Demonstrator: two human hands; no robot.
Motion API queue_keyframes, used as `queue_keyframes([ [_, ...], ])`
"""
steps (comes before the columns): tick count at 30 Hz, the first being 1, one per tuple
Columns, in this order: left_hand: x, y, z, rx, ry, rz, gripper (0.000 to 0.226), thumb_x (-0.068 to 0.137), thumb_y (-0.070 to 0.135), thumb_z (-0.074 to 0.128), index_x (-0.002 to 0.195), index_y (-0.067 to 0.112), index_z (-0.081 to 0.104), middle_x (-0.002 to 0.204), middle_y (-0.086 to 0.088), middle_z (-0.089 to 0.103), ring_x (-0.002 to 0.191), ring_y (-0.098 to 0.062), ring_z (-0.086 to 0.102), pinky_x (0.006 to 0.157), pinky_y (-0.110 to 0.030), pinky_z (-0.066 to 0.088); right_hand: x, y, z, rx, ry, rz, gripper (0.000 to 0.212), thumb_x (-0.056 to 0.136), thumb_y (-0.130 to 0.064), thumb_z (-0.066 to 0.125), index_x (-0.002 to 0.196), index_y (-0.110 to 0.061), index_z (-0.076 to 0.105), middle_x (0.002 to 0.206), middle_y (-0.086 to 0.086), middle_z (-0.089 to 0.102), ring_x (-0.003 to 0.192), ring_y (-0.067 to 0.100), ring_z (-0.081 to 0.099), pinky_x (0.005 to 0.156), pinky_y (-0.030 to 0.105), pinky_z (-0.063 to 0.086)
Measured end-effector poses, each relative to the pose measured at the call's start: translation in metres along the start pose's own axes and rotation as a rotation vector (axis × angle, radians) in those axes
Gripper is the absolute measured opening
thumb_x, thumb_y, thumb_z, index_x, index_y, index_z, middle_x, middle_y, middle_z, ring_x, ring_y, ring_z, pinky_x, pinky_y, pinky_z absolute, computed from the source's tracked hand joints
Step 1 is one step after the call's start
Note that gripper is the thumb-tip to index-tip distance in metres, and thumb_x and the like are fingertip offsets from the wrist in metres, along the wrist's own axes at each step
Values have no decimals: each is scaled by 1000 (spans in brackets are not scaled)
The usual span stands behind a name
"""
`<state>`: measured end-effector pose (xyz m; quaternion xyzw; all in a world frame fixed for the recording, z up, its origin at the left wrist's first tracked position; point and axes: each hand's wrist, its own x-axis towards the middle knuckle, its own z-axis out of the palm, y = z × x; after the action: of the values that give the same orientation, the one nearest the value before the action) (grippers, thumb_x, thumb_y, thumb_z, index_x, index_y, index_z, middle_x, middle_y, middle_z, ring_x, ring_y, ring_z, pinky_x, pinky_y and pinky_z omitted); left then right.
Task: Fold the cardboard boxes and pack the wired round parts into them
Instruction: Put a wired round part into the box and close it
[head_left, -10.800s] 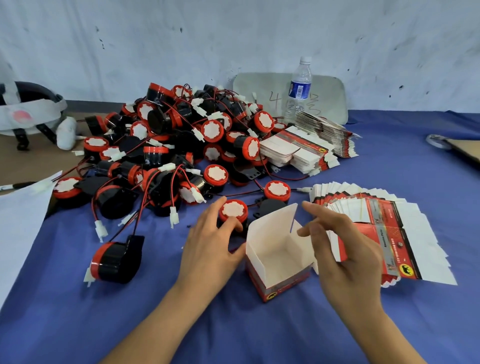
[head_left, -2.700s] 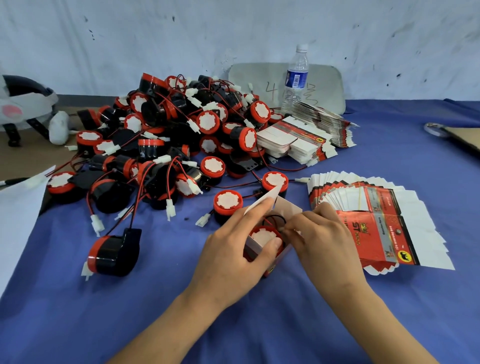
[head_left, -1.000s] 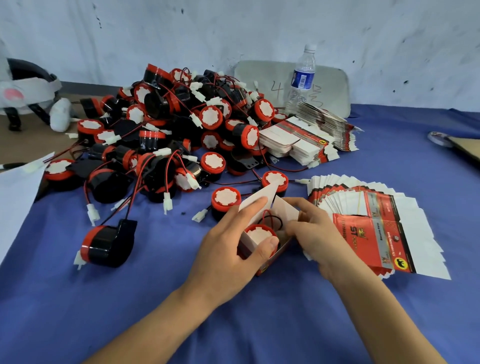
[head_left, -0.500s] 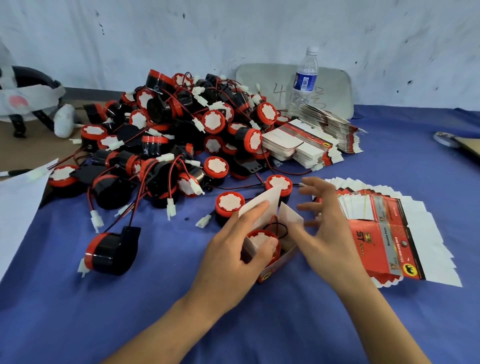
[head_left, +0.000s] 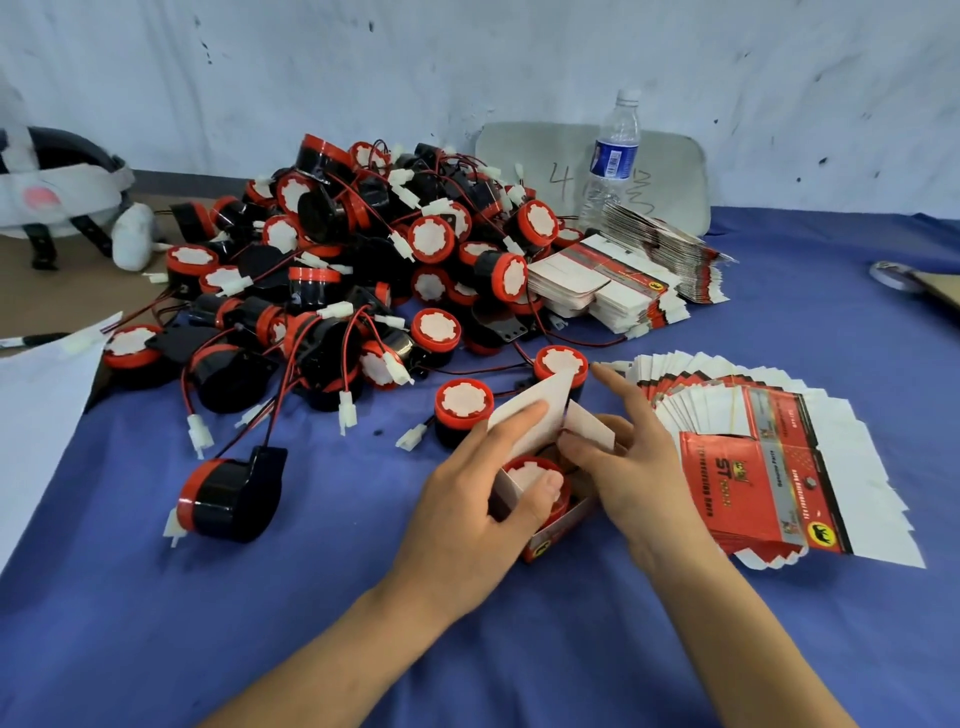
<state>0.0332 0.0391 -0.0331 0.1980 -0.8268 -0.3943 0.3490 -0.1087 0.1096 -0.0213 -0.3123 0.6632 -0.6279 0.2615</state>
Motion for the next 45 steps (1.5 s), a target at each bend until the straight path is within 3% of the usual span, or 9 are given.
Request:
queue_keyframes([
  [6, 2, -2, 2, -68, -3, -24, 53, 86, 54, 56, 136, 39, 48, 136, 29, 49, 128, 9, 42, 98, -7, 35, 2, -3, -14, -81, -128, 61, 72, 84, 8, 66, 137, -37, 47, 96, 10, 69, 87, 21, 69, 71, 25, 58],
  [14, 4, 0, 6, -291, -42, -3, 73, 71, 78, 48, 138, 61, 22, 136, 50, 30, 130, 21, 28, 96, 1, 27, 14, -6, -18, -288, -228, 76, 86, 84, -4, 72, 141, -53, 31, 102, -6, 65, 86, 14, 67, 73, 27, 56],
  [17, 1, -5, 8, -281, -51, -1, 67, 78, 75, 42, 136, 61, 14, 108, 23, 56, 92, 7, 50, 80, -5, 35, 11, 3, -19, -298, -237, -21, 66, 88, 3, 62, 135, -41, 47, 111, -12, 65, 96, 3, 66, 74, 18, 54],
  [21, 0, -7, 9, -238, -21, -28, 52, 97, 51, 37, 136, 59, 2, 70, 23, 41, 65, 8, 41, 79, -4, 36, 1, 5, -12, -289, -371, -101, 45, 100, 1, 39, 129, -31, 49, 112, -18, 66, 106, 0, 60, 89, 18, 47],
  [25, 6, -6, 4, -360, -3, -114, 85, 95, 24, 53, 123, 82, -2, 149, 24, 34, 133, 5, 37, 111, -18, 31, 1, 8, -7, -340, -452, -125, 45, 103, -16, 40, 144, -33, 30, 122, -22, 58, 115, -5, 52, 95, 14, 39],
  [30, 9, -10, 3, -441, 3, -176, 105, 93, -7, 55, 133, 70, -4, 150, 13, 39, 127, 4, 47, 94, -10, 41, -7, 2, -13, -322, -547, -249, 50, 101, -47, 35, 148, -33, 25, 140, -25, 46, 131, -2, 38, 94, 13, 39],
  [33, 10, -10, 2, -428, 34, -193, 105, 92, -9, 52, 130, 74, 1, 148, 18, 40, 130, 4, 42, 106, -19, 39, -11, 13, -29, -132, -464, -146, 35, 105, -23, 29, 136, -14, 42, 114, -6, 62, 95, 9, 52, 73, 13, 42],
  [35, 11, -8, 1, -404, 40, -207, 105, 93, -9, 50, 125, 80, 5, 155, 9, 31, 140, -7, 33, 117, -37, 30, -3, 12, -25, -129, -551, -84, 30, 105, -32, 30, 129, -41, 45, 82, -31, 66, 72, -13, 57, 67, 1, 38],
  [45, 9, -13, 4, -489, 65, -192, 56, 93, -13, 46, 113, 37, 62, 112, 14, 68, 108, -5, 62, 84, -17, 49, 5, 5, -13, -159, -472, -117, 45, 97, -1, 51, 130, -31, 53, 120, -9, 66, 112, 9, 61, 89, 25, 52],
])
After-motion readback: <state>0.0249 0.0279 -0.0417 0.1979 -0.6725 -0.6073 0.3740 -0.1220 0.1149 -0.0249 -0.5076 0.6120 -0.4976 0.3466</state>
